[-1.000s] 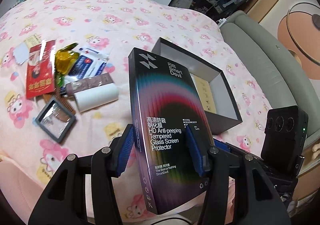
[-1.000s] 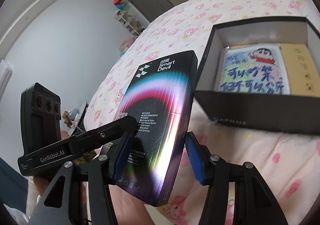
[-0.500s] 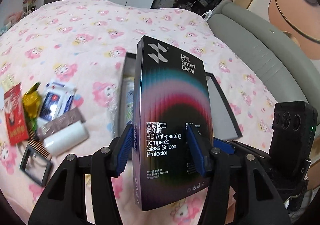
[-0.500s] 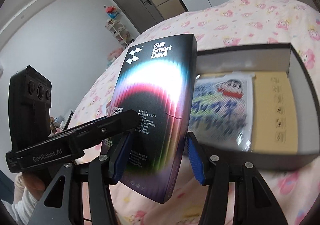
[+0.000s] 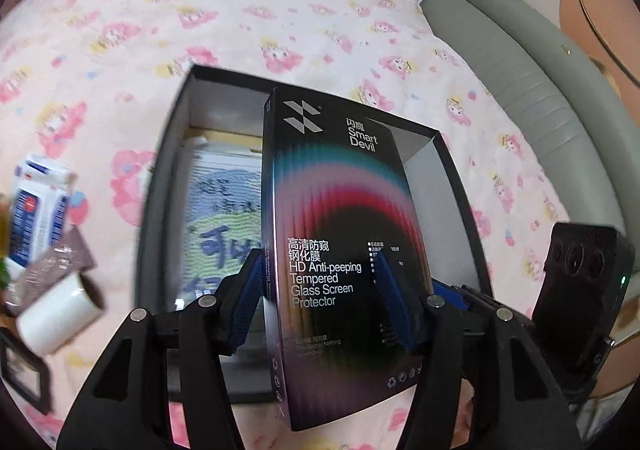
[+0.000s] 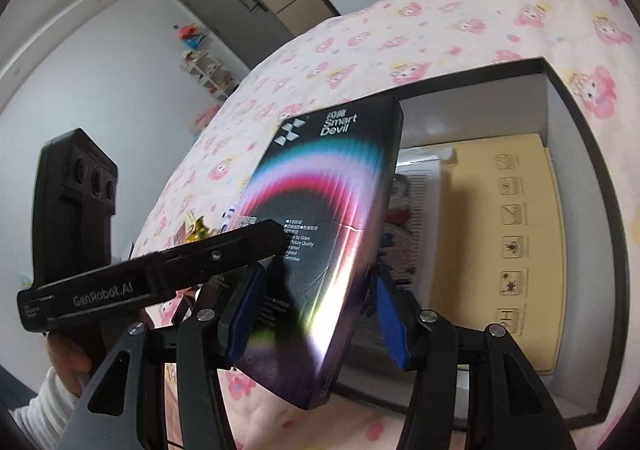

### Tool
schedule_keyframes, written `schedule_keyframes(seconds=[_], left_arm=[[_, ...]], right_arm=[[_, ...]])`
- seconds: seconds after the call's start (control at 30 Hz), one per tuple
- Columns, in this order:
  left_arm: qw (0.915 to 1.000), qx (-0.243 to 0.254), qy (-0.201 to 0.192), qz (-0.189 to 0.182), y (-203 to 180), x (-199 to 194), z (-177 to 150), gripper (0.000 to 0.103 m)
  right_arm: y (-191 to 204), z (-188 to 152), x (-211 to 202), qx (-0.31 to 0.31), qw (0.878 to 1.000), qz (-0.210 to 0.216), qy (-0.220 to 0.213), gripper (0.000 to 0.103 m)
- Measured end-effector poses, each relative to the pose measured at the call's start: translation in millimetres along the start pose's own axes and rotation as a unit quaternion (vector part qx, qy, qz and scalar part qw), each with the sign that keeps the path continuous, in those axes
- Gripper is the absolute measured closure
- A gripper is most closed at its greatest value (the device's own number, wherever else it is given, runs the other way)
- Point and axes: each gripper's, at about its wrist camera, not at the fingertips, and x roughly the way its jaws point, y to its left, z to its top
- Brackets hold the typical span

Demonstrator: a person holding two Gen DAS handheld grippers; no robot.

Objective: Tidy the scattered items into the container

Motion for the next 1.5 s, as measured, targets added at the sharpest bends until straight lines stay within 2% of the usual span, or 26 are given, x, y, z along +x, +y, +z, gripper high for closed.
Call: schedule_keyframes(seconds=[0.17, 0.37, 0.5, 0.57, 0.7, 0.87, 0.93, 0.97, 1.03, 1.27, 1.37, 1.5], left_arm=[[0.9996, -0.009, 0.027, 0.002, -3, 29, 10, 0.045], [0.997, 0.004, 0.067, 0.039, -7, 56, 2, 0.052], [0.9965, -0.008, 0.076, 0.034, -2, 65, -2, 0.049], [0.9962, -0.007, 0.08, 0.035, -2, 66, -1, 0.049], [0.9942, -0.005, 0.091, 0.058, -3, 68, 2, 0.049], [0.9903, -0.001, 0.106, 0.089, -6, 71, 6, 0.048], [0.9889, -0.001, 0.113, 0.097, -5, 72, 7, 0.041], [0.9889, -0.005, 0.117, 0.092, -4, 74, 7, 0.037], [0.9886, -0.014, 0.123, 0.085, -6, 78, 6, 0.035], [0.9866, -0.01, 0.144, 0.076, -20, 87, 8, 0.036], [0.9866, -0.009, 0.149, 0.065, -27, 89, 6, 0.038], [0.9877, -0.005, 0.151, 0.039, -35, 91, 4, 0.048]], right_arm=[[-12, 7, 12, 0.006, 1.0, -0.018, 0.017, 0.053], [-15, 6, 31, -0.011, 0.997, -0.065, 0.048, 0.053], [-16, 2, 38, -0.021, 0.994, -0.095, 0.054, 0.055], [-18, 2, 39, -0.015, 0.994, -0.095, 0.056, 0.055], [-20, 3, 38, -0.011, 0.993, -0.109, 0.045, 0.055], [-20, 10, 19, -0.012, 0.991, -0.134, 0.009, 0.055], [-24, 12, 13, -0.008, 0.989, -0.145, 0.001, 0.055], [-26, 12, 10, -0.006, 0.989, -0.149, -0.001, 0.055], [-29, 11, 10, -0.002, 0.989, -0.151, 0.004, 0.055], [-33, 7, 9, -0.002, 0.989, -0.15, 0.016, 0.055], [-33, 7, 9, -0.005, 0.989, -0.149, 0.017, 0.055], [-34, 6, 8, -0.008, 0.989, -0.146, 0.017, 0.055]])
